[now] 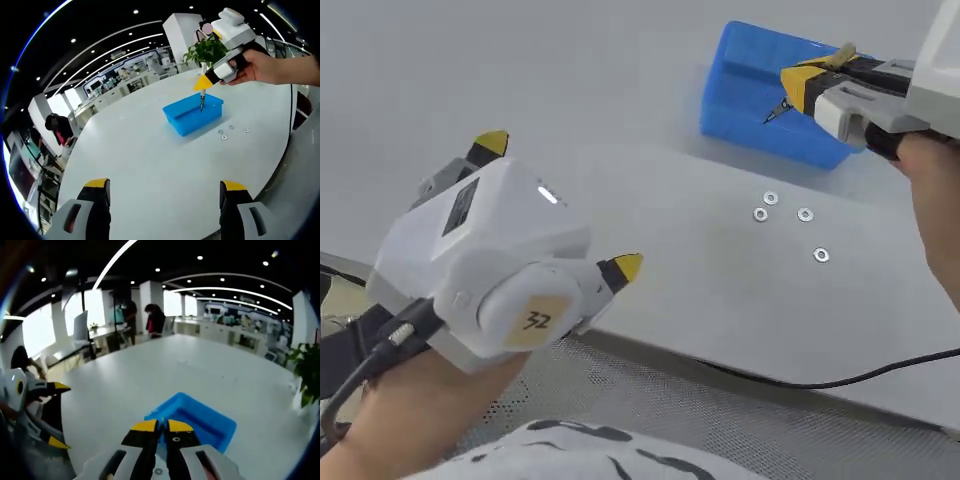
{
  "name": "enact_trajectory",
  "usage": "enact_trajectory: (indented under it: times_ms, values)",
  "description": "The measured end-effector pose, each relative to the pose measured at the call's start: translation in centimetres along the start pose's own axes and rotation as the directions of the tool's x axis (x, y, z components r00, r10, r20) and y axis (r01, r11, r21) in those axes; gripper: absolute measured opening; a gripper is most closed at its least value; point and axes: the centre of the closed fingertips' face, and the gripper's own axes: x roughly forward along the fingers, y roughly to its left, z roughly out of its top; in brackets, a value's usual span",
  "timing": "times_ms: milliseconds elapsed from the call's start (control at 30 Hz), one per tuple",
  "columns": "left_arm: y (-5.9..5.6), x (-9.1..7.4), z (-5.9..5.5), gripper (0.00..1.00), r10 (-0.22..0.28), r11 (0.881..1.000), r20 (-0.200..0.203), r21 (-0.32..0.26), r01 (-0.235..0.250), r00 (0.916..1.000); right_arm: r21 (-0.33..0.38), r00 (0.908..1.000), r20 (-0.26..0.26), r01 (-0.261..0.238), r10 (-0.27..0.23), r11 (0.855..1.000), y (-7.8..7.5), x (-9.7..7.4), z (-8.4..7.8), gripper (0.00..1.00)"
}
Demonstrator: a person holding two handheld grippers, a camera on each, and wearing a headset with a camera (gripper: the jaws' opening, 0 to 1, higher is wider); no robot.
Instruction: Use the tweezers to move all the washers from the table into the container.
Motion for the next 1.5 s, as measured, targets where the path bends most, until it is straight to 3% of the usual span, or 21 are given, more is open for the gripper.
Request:
enact_trajectory:
  times_ms: [433, 533, 667, 867, 1500]
  values:
    - [0.1, 0.1, -0.1, 0.92, 0.006, 1.0, -0.007, 0.005, -0.006, 1.0, 0.049, 0.9975, -0.06, -0.033, 0.036, 0.998, 1.6, -0.8, -3.9, 0.03]
    - [0.1, 0.1, -0.1, 0.92, 0.006, 1.0, -0.007, 0.004, -0.006, 1.0, 0.027, 0.9962, -0.083, -0.023, 0.025, 0.999, 1.6, -0.9, -4.6, 0.03]
    - [0.3, 0.2, -0.1, 0.91, 0.011, 1.0, -0.01, -0.001, -0.011, 0.9999, 0.078, 0.9939, -0.104, -0.027, 0.035, 0.997, 1.7, -0.9, -5.5, 0.03]
    - [0.2, 0.1, -0.1, 0.91, 0.008, 1.0, -0.008, 0.002, -0.008, 0.9999, 0.073, 0.9915, -0.128, -0.012, 0.022, 0.997, 1.6, -1.2, -6.8, 0.03]
    - [0.1, 0.1, -0.2, 0.91, 0.008, 1.0, -0.012, 0.005, -0.008, 0.9999, 0.08, 0.9898, -0.141, -0.006, 0.017, 0.997, 1.8, -1.0, -7.9, 0.03]
